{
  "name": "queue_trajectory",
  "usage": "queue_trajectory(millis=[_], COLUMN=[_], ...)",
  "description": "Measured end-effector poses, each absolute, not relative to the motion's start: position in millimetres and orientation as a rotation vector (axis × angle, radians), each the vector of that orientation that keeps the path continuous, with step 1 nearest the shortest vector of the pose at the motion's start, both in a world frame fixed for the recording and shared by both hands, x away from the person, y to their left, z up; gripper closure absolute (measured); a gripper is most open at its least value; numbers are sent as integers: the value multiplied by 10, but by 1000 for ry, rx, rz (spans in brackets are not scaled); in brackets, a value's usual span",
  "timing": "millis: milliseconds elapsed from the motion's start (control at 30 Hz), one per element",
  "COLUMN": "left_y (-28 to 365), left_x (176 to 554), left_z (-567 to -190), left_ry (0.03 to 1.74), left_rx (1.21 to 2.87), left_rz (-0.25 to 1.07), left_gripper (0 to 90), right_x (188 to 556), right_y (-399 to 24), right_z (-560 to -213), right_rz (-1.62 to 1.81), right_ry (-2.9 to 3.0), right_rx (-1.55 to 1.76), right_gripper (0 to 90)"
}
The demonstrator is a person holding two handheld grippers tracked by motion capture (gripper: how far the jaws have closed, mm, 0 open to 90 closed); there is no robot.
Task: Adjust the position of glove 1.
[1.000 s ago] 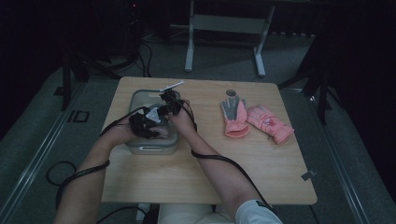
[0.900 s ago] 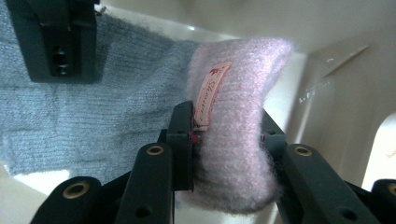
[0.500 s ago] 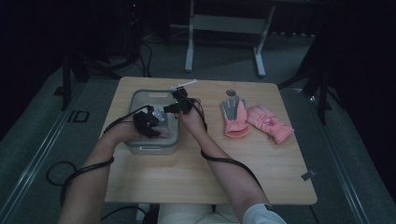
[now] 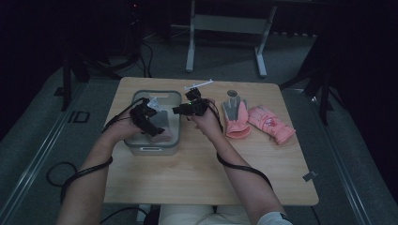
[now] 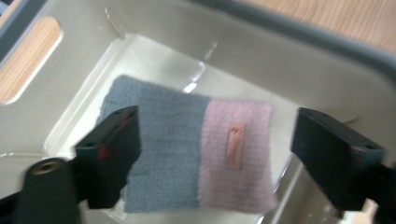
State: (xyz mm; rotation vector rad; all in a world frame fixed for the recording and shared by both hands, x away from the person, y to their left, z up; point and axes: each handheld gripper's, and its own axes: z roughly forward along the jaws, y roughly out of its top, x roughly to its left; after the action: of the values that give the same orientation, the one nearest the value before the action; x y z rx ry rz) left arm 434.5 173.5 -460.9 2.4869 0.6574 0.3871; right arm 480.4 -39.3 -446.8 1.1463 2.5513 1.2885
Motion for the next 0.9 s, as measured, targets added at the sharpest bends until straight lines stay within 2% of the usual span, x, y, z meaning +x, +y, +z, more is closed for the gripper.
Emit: queue_trajectory(millis=[267,433,900], left_y=[1538,1374,866], left_x=[4237,4190,4020], left_z=[-4479,-4455,-4459], left_ry=[693,678,641], left_rx=[2358,2336,2305], left_rz=[354,353,284], left_gripper=[93,9,0], right_x=[4717,4681,4640], right_y=[-696,-987,-1692], right_z=[-4437,-4430,-4508], right_rz=[1241,1230,1164], right_ry=[2543,2519,2469], right_rx=[1108,1082,1111], right_gripper=[591,595,603])
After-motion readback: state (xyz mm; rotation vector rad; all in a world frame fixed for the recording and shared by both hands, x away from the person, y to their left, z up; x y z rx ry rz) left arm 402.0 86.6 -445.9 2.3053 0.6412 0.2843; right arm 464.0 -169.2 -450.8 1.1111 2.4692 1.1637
